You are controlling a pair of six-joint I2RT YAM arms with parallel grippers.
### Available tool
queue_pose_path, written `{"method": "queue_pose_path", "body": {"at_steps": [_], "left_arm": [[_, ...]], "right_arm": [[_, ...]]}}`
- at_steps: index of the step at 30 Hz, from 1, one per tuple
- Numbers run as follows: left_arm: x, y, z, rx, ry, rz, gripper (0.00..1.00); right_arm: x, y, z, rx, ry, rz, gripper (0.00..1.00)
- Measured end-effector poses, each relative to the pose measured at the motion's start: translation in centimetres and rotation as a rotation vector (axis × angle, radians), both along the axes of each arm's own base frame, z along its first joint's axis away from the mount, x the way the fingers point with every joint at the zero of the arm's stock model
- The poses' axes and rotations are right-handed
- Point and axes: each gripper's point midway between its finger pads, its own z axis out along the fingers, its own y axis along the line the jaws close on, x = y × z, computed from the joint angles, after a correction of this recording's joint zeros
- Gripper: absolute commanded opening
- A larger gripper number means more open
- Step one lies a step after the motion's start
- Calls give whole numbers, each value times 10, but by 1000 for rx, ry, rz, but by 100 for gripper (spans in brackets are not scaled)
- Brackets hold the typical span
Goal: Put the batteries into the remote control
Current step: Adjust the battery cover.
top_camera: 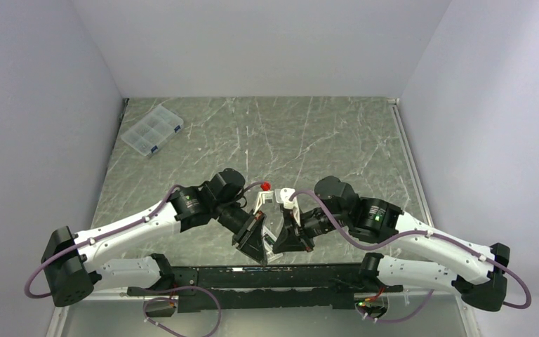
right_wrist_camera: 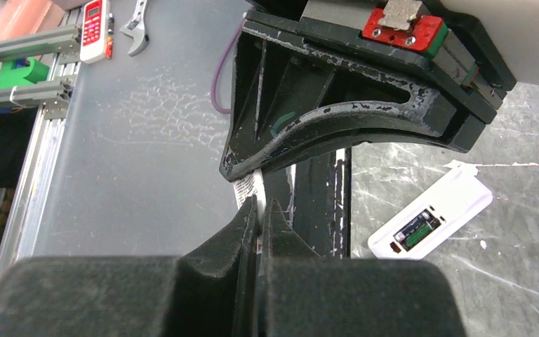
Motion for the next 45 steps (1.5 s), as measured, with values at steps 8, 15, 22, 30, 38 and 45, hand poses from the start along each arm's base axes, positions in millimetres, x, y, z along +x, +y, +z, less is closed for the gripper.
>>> {"method": "queue_pose_path", "body": {"at_steps": [8, 15, 22, 30, 38, 45], "left_arm": [[5, 0, -4, 15, -27, 21, 35], [7, -1, -3, 19, -41, 34, 45], [18, -1, -6, 54, -106, 97, 61], [42, 6, -3, 70, -242, 259, 67], [65, 14, -10, 61, -296, 452, 65], [73, 19, -30, 48, -256, 580, 63]], "right_arm": [[-1, 0, -2, -8, 7, 7, 0], [0, -1, -4, -17, 6, -2, 0], [3, -3, -7, -35, 1, -32, 0], [9, -18, -14, -33, 17, -149, 0], [23, -30, -23, 27, 89, -364, 0], [38, -29, -30, 138, 209, -534, 0]]}}
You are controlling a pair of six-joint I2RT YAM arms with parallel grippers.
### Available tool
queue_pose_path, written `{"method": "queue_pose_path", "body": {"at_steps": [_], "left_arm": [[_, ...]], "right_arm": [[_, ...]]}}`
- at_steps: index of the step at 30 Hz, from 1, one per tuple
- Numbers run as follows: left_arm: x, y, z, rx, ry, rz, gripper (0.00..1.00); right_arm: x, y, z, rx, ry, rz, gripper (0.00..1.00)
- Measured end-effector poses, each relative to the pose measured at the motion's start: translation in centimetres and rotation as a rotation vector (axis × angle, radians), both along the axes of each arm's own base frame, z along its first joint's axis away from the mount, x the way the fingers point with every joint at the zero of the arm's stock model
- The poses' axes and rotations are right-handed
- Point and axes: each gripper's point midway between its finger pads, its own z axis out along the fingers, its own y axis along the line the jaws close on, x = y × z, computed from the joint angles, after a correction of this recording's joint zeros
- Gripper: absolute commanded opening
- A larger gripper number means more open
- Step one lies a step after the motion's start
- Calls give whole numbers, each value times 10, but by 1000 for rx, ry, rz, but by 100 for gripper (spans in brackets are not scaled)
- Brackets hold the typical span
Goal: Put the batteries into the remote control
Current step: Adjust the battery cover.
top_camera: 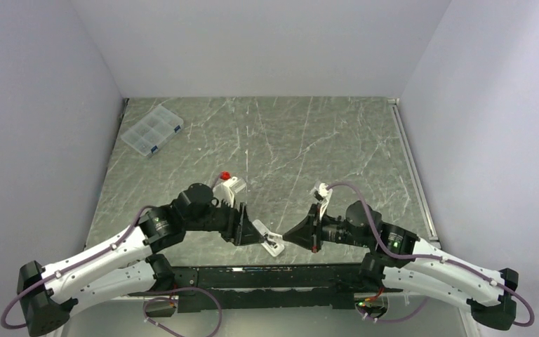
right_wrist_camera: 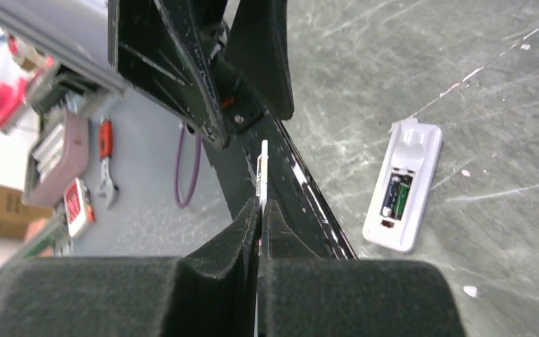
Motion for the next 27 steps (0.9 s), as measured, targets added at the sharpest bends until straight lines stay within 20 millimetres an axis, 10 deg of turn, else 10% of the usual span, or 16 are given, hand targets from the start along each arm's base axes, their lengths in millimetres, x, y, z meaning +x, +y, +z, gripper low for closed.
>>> {"method": "queue_pose_path", "body": {"at_steps": [27], "left_arm": [[29, -3, 34, -425, 52, 276, 41]], "right_arm": [[27, 24, 12, 512, 273, -189, 0]]}}
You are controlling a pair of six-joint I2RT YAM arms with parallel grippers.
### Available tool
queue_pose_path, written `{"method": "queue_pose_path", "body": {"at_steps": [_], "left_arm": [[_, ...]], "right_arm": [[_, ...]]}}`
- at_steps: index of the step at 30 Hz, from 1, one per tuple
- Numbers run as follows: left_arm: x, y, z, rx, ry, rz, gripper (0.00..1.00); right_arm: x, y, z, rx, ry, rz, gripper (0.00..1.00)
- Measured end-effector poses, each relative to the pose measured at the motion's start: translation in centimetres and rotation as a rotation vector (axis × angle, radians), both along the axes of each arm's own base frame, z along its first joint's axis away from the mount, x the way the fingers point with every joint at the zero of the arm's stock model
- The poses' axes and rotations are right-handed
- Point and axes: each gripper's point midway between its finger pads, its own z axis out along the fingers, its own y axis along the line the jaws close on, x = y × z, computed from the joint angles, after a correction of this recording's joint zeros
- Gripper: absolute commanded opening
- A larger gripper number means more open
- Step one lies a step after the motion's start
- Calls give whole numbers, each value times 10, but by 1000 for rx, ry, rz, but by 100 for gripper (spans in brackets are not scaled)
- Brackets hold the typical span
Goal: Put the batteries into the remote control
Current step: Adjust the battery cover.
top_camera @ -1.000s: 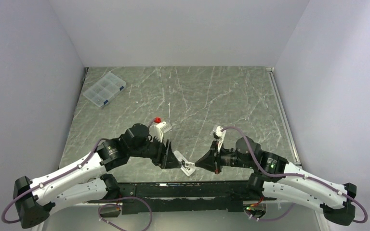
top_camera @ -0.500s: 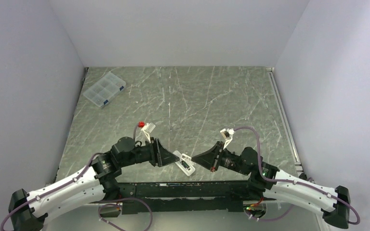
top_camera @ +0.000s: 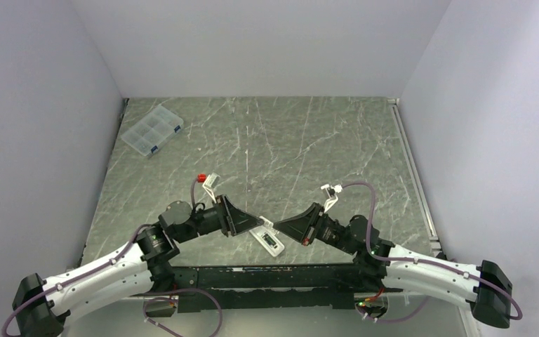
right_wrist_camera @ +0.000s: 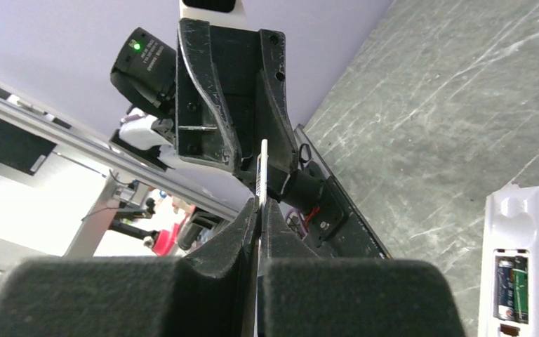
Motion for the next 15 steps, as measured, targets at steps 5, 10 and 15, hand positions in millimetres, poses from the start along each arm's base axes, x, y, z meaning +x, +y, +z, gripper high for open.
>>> {"method": "queue_pose_path", "body": {"at_steps": [5, 10, 15], "left_arm": [[1, 1, 5, -17, -7, 11, 31], [2, 2, 7, -23, -13, 18, 26], [2, 2, 9, -29, -17, 18, 24]], "right_arm": [[0, -2, 5, 49, 10, -4, 0], [1, -3, 8, 72, 20, -13, 0], [2, -4, 8, 82, 26, -15, 0]]}}
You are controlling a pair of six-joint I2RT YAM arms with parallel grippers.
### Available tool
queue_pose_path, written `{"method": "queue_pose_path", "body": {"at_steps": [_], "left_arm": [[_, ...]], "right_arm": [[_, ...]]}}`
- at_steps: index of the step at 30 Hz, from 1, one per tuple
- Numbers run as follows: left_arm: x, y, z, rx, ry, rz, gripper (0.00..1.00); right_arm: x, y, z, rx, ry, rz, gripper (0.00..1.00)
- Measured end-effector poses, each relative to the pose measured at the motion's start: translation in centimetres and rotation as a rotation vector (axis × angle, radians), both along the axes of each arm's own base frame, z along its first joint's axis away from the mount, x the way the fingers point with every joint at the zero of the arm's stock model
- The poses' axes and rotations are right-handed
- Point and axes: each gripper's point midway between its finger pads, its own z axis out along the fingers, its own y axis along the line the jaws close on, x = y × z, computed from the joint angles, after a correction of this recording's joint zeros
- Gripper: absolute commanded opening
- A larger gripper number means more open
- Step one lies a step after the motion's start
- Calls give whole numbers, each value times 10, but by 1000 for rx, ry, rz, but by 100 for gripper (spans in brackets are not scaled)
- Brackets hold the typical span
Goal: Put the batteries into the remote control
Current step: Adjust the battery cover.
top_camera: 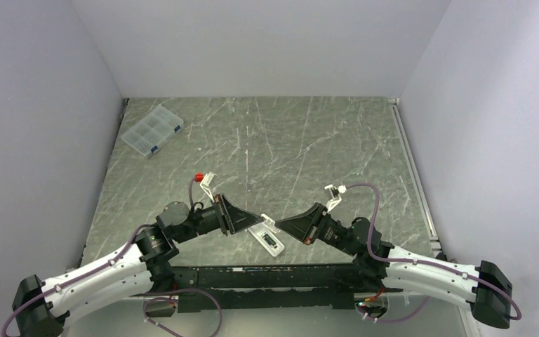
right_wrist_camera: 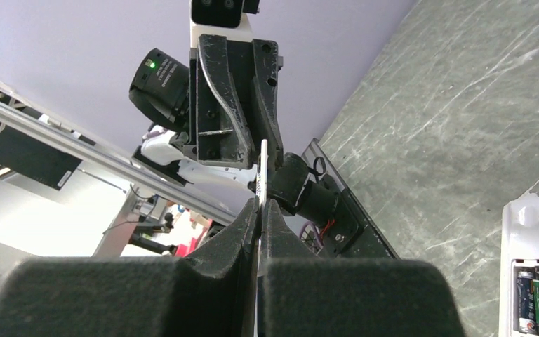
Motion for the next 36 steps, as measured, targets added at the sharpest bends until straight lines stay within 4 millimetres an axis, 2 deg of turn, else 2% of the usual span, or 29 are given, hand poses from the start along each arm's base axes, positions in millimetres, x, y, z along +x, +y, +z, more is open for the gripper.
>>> {"method": "queue_pose_path", "body": {"at_steps": [11, 13, 15, 16, 21, 23, 26, 30, 36], "left_arm": [[1, -3, 6, -26, -6, -6, 19], [1, -4, 6, -28, -1, -10, 14], [1, -5, 6, -31, 3, -11, 3], [1, -5, 6, -32, 3, -11, 0], [1, -6, 8, -39, 2, -15, 0], [1, -5, 8, -39, 2, -15, 0], [0, -5, 8, -43, 0, -17, 0], [-1, -3, 11, -51, -7, -14, 0], [0, -1, 4, -25, 12, 0, 0]], "right_arm": [[1, 0, 0, 2, 1, -2, 0], [1, 1, -1, -2, 3, -2, 0], [1, 1, -2, -3, 3, -2, 0], [1, 1, -1, -1, 2, -2, 0], [1, 1, -1, -1, 0, -3, 0], [1, 1, -1, -3, -3, -3, 9], [0, 0, -1, -13, -9, -4, 33], [1, -1, -5, -65, -33, -12, 54], [5, -4, 10, -175, -122, -38, 57]]}}
